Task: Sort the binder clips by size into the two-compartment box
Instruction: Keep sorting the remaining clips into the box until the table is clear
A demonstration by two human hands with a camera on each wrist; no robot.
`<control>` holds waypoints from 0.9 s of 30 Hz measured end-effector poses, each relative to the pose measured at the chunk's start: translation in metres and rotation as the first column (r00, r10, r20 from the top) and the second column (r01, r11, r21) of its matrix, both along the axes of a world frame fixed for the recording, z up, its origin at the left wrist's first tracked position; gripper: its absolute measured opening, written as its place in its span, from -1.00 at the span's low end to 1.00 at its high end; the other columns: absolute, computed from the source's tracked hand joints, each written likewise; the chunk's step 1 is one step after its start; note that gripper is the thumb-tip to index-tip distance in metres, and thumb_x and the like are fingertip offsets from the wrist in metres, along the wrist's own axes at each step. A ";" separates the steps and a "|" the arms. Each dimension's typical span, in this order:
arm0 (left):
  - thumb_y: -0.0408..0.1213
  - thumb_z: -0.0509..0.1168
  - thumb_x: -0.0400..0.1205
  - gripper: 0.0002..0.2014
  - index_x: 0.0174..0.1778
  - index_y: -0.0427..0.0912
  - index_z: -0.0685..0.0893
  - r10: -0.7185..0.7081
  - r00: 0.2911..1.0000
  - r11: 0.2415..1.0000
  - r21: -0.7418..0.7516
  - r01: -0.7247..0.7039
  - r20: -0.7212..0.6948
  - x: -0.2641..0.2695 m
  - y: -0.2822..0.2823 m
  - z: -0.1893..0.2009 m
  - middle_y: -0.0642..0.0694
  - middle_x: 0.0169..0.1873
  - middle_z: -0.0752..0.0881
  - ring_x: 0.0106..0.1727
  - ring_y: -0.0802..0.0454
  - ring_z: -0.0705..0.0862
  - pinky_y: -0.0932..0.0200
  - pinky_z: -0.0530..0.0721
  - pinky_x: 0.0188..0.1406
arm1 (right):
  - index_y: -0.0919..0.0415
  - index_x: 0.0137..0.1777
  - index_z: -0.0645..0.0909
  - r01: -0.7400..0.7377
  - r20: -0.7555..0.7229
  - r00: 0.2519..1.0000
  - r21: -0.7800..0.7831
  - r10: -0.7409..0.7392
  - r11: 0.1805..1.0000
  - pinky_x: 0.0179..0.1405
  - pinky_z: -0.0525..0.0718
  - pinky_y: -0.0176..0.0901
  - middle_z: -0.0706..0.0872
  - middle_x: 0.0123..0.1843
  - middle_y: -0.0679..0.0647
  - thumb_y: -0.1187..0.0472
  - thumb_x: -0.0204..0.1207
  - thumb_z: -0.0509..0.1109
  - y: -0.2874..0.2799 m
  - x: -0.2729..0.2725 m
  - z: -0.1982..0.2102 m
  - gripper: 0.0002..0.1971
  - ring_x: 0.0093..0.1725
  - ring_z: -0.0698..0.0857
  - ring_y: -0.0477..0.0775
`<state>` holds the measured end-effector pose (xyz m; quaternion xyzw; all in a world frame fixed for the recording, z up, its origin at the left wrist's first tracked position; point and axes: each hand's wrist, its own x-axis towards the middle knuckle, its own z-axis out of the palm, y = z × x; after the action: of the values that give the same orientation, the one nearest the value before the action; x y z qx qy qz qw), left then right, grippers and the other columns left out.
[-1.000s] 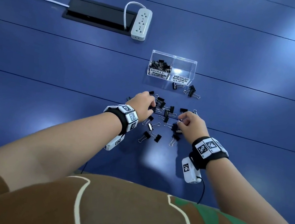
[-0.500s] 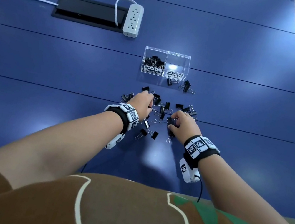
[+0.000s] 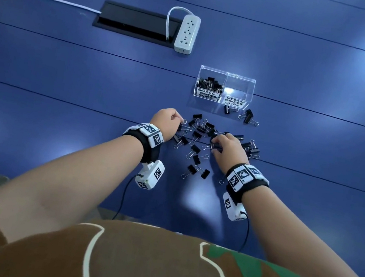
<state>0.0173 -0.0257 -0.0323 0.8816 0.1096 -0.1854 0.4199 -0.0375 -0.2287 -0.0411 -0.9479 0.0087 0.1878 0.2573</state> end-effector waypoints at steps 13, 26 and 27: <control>-0.36 0.20 0.60 -0.91 -0.12 -0.07 0.53 0.017 0.991 1.000 -0.006 -0.017 0.134 0.085 -0.030 0.031 -0.08 -0.14 0.66 -0.07 -0.20 0.77 -0.01 0.76 -0.10 | 0.27 -0.23 0.48 -0.096 0.006 0.995 0.039 0.096 0.995 -0.21 0.50 -0.17 0.56 -0.18 0.09 0.40 0.40 0.30 -0.001 0.008 0.004 -0.94 -0.24 0.51 0.10; -0.40 0.21 0.57 -0.83 -0.01 -0.12 0.65 -0.170 0.970 0.980 0.133 0.148 0.174 0.111 -0.042 0.038 -0.10 -0.01 0.65 -0.11 -0.01 0.59 0.21 0.53 -0.13 | 0.25 0.08 0.63 -0.268 -0.004 0.963 0.037 0.268 0.963 0.06 0.66 -0.06 0.60 0.13 0.16 0.38 0.46 0.27 -0.001 0.020 0.003 -0.78 0.00 0.64 0.19; -0.39 0.21 0.58 -0.84 -0.02 -0.12 0.65 -0.165 0.972 0.982 0.122 0.146 0.166 0.104 -0.037 0.036 -0.11 0.00 0.67 -0.11 -0.01 0.60 0.21 0.52 -0.14 | 0.28 0.03 0.62 -0.270 -0.015 0.963 0.023 0.270 0.963 0.07 0.67 -0.04 0.60 0.10 0.17 0.37 0.47 0.26 0.001 0.022 0.004 -0.82 -0.01 0.65 0.20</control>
<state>0.1216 -0.0629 0.0040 0.9220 0.0127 -0.1333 0.3633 -0.0151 -0.2278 -0.0374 -0.9359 -0.1203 0.2295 0.2388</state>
